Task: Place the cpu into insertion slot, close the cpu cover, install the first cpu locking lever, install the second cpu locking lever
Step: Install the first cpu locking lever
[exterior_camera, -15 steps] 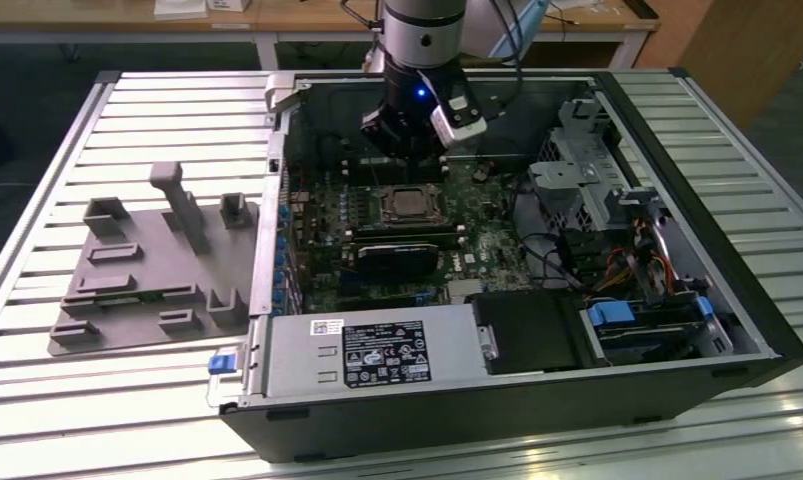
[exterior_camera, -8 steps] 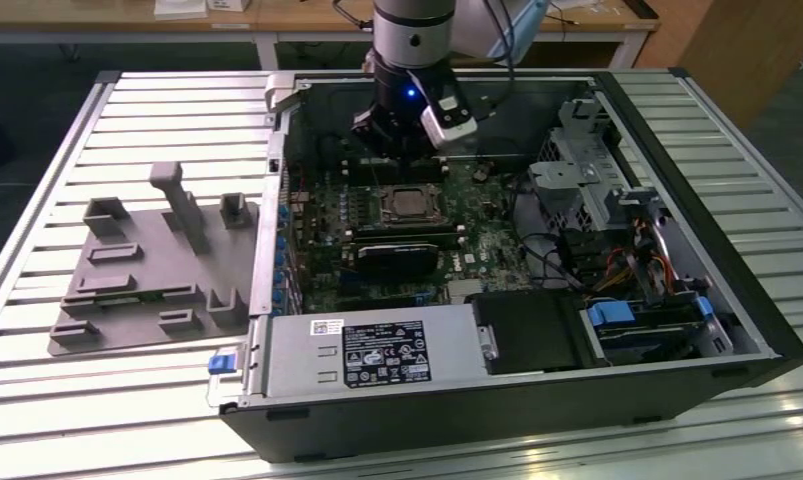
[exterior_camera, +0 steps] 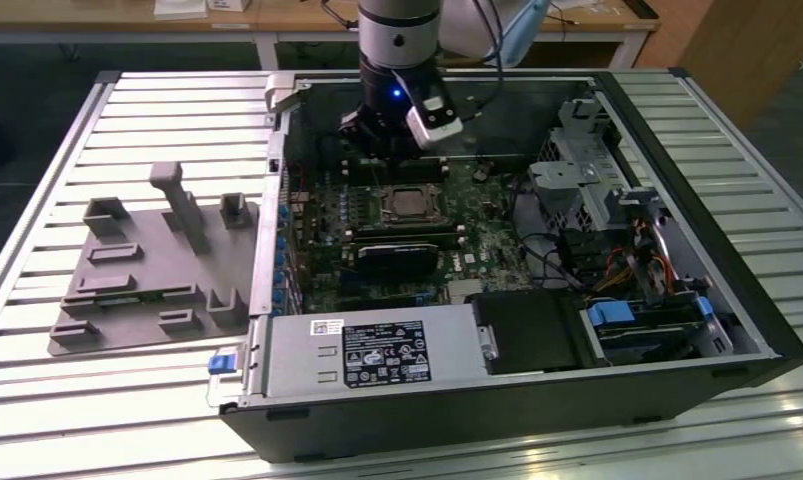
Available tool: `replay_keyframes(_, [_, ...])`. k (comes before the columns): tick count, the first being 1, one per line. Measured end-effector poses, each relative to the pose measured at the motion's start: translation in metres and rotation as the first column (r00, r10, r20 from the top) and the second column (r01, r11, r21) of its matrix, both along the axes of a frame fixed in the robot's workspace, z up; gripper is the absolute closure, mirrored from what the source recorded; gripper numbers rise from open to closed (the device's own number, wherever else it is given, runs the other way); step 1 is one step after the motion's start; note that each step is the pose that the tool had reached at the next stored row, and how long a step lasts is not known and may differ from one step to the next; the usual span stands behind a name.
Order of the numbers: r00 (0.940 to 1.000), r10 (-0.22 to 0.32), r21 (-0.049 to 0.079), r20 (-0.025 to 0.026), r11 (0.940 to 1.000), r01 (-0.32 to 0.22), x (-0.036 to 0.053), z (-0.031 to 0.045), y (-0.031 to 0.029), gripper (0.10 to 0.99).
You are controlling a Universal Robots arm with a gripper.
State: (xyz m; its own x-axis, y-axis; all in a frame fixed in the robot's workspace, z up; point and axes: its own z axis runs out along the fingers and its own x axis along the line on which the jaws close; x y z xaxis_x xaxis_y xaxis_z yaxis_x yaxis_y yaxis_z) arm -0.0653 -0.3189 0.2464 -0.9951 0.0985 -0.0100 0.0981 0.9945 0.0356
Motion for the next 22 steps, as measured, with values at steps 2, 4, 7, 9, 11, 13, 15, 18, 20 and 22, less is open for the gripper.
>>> replay_keyframes(2, [1.0000, 0.000, 0.000, -0.0001, 1.0000, 0.000, -0.0015, 0.0000, 0.0000, 0.984])
replay_keyframes(4, [1.0000, 0.000, 0.000, 0.0000, 1.0000, 0.000, -0.0031, 0.0000, 0.0000, 0.984])
replay_keyframes(7, [1.0000, 0.000, 0.000, -0.0001, 1.0000, 0.000, -0.0076, 0.0001, -0.0001, 0.984])
replay_keyframes(9, [1.0000, 0.000, 0.000, -0.0001, 1.0000, 0.000, -0.0122, 0.0000, -0.0001, 0.984])
replay_keyframes(11, [1.0000, 0.000, 0.000, -0.0001, 1.0000, 0.000, -0.0173, 0.0000, -0.0001, 0.984])
replay_keyframes(13, [1.0000, 0.000, 0.000, -0.0001, 1.0000, 0.000, -0.0226, 0.0000, -0.0001, 0.984])
replay_keyframes(15, [1.0000, 0.000, 0.000, -0.0001, 1.0000, 0.000, -0.0270, 0.0000, -0.0002, 0.984])
replay_keyframes(18, [1.0000, 0.000, 0.006, 0.0001, 1.0000, 0.000, -0.0345, 0.0000, -0.0003, 0.984])
replay_keyframes(20, [1.0000, 0.000, 0.023, 0.0011, 0.9997, 0.000, -0.0390, 0.0000, -0.0004, 0.984])
replay_keyframes(22, [1.0000, 0.000, 0.046, 0.0027, 0.9989, 0.000, -0.0427, 0.0000, -0.0004, 0.984])
